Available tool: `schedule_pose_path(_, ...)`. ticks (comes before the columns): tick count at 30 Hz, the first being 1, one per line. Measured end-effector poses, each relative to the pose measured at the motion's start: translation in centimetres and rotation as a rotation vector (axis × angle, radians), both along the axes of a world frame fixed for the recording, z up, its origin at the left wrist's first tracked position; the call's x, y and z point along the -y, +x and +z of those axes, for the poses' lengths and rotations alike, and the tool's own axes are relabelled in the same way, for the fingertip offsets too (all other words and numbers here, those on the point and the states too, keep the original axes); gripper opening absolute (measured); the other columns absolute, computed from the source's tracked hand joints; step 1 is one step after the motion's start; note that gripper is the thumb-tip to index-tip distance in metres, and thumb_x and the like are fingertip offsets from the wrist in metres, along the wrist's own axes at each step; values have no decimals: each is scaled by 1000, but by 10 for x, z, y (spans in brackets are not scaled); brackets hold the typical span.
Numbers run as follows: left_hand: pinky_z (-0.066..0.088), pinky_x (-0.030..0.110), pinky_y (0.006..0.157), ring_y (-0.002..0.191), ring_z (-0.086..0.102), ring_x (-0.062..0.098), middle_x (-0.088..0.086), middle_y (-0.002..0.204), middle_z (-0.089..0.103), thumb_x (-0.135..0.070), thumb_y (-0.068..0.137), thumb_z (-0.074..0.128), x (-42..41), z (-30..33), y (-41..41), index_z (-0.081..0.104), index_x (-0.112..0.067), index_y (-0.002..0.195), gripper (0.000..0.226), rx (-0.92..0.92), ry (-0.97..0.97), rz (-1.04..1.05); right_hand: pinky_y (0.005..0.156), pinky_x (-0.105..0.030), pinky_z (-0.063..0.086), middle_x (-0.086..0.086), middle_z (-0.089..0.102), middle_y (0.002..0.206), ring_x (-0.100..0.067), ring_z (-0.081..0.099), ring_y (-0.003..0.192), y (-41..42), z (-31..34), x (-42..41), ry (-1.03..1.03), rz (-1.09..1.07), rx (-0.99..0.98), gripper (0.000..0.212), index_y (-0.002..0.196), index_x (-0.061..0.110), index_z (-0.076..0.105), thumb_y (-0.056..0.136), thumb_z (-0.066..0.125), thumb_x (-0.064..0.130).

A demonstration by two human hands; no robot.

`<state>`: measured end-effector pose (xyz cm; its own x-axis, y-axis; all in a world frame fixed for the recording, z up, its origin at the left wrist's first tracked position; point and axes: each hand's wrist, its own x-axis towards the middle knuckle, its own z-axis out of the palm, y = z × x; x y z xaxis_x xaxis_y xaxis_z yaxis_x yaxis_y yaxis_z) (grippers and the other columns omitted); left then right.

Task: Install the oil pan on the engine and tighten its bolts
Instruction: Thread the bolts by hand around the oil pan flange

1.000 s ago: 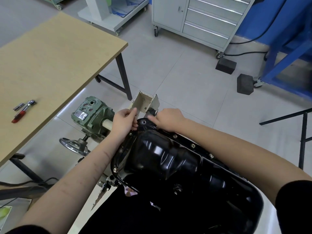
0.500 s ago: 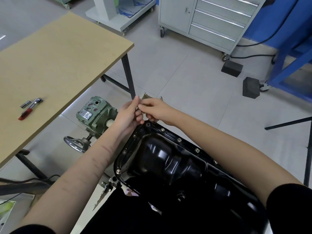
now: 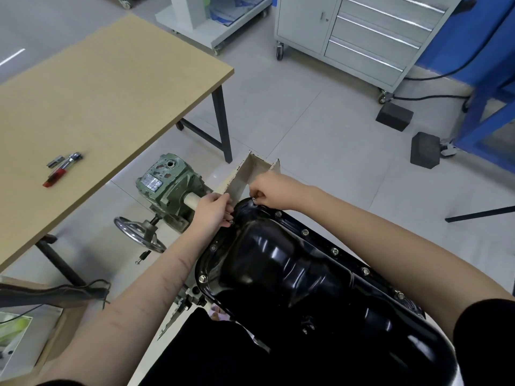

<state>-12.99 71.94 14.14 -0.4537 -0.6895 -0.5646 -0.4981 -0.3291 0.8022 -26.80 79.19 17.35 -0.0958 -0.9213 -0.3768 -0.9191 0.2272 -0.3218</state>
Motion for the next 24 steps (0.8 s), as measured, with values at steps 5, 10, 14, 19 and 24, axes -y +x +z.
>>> schedule_pose_path(5,38,15,32,38,46,9,4,60,48,-12,93,41,-5,-3,-5,50,-11,70,25,-22,54,4,76,-37,45,-14,59,106,-31,55,98,4,-1,-1,4,98,-106,19,102,4,61,90,49,11)
schedule_pose_path(10,37,14,33,34,46,4,3,60,51,-13,92,42,-6,-3,-10,51,-13,69,24,-6,52,-5,69,-33,37,-15,56,106,-31,55,98,5,-3,1,-13,201,-200,20,101,2,59,92,45,13)
schedule_pose_path(14,37,19,41,47,44,12,3,61,50,-12,92,42,-9,-3,-10,51,-14,69,24,3,47,-8,68,-32,37,-13,54,107,-29,54,101,8,-5,0,-19,272,-259,19,105,3,57,92,44,10)
schedule_pose_path(19,36,20,47,49,42,12,2,61,50,-11,93,41,-13,-2,-11,50,-14,69,25,6,21,-22,68,-30,35,-12,54,109,-28,54,102,7,-4,0,-14,279,-261,19,106,4,57,92,45,9)
schedule_pose_path(24,35,20,47,50,41,11,2,61,49,-10,93,41,-15,-1,-12,50,-14,70,25,14,-2,-28,66,-29,32,-13,55,107,-28,54,100,7,-3,-1,-14,257,-228,18,103,3,58,91,45,8)
